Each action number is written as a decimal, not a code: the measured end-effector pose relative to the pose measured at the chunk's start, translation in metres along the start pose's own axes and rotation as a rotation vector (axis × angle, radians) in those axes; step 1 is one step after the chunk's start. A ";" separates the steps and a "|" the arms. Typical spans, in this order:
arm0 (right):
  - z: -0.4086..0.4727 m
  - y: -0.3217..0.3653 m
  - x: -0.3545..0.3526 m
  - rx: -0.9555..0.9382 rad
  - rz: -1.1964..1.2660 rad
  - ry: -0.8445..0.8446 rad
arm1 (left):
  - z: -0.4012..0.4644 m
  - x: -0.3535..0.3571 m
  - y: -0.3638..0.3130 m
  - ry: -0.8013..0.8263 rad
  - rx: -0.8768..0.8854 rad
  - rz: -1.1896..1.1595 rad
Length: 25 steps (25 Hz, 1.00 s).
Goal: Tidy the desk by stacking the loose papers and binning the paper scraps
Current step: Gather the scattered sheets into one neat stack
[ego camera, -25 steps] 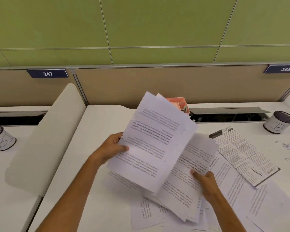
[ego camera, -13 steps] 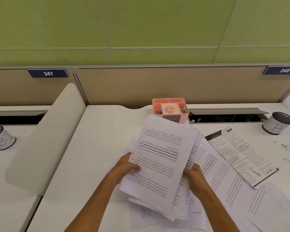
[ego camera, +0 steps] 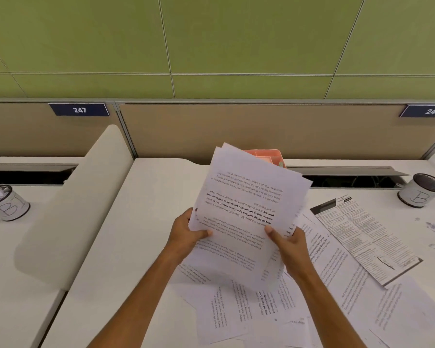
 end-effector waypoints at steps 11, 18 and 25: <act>-0.008 0.005 0.015 -0.022 -0.033 0.098 | -0.001 0.000 -0.015 0.268 -0.098 0.034; -0.003 0.005 0.012 -0.065 0.038 0.040 | -0.011 0.010 -0.015 0.144 -0.035 -0.071; -0.008 0.017 0.008 -0.161 0.056 0.026 | -0.017 0.008 -0.025 -0.002 0.056 -0.107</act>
Point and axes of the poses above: each hand's wrist, its own z-axis towards the middle knuckle, its own x-axis out of the palm, y = z × x, the point moved 7 cm from there along z, towards the middle knuckle, and after that the axes turned 8 degrees about -y, right-handed, at the moved point
